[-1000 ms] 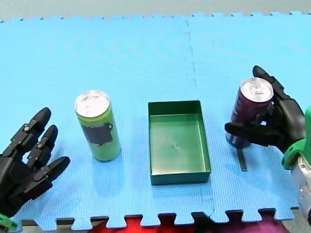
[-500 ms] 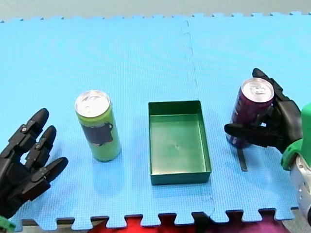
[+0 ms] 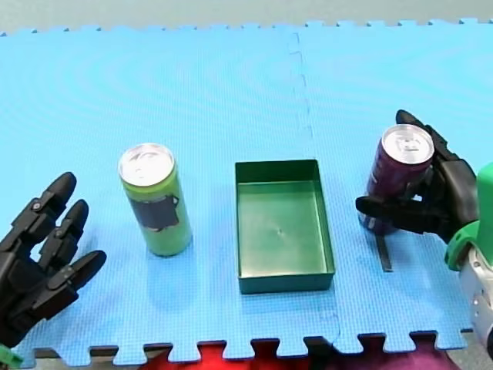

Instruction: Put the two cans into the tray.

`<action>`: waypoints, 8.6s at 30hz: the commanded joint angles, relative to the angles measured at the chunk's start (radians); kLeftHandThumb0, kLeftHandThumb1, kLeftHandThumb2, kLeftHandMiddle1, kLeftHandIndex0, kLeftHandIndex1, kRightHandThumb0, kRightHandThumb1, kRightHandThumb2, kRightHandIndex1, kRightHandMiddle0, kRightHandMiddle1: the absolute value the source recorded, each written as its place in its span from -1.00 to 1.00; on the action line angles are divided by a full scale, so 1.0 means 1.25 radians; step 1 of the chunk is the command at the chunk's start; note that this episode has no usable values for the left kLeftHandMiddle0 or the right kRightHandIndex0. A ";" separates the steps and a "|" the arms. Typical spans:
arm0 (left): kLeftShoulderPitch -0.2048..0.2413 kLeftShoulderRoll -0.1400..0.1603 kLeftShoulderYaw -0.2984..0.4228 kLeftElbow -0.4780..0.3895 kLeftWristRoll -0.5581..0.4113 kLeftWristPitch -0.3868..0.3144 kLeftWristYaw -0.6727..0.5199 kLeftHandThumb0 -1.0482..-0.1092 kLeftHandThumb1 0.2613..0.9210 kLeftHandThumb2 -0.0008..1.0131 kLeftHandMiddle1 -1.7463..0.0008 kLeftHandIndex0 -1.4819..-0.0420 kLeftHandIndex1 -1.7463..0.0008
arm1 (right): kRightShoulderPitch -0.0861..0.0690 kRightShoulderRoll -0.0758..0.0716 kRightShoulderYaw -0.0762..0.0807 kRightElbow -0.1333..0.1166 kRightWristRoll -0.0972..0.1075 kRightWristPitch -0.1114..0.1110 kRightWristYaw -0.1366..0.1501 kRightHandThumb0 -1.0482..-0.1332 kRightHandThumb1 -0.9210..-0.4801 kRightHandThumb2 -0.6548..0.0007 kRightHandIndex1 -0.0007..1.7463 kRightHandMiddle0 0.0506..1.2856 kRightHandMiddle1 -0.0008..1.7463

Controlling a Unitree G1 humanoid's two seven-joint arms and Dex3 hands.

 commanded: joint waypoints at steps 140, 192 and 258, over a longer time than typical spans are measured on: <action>-0.017 -0.015 -0.003 0.015 0.015 -0.022 0.055 -0.95 1.00 -0.61 0.99 0.83 1.00 | -0.036 0.181 0.122 -0.273 -0.005 0.248 -0.144 -0.13 -0.33 0.98 1.00 -0.21 1.00; -0.002 -0.007 -0.004 -0.021 0.008 -0.026 0.056 -1.00 1.00 -0.56 1.00 0.83 1.00 | -0.078 0.180 0.063 -0.066 -0.003 0.070 -0.128 -0.13 -0.44 0.99 1.00 -0.18 1.00; 0.038 -0.023 -0.022 -0.062 0.012 -0.056 0.078 -1.00 1.00 -0.54 0.99 0.81 0.99 | -0.037 0.164 0.121 -0.033 -0.098 0.015 -0.226 -0.12 -0.51 0.99 1.00 -0.22 1.00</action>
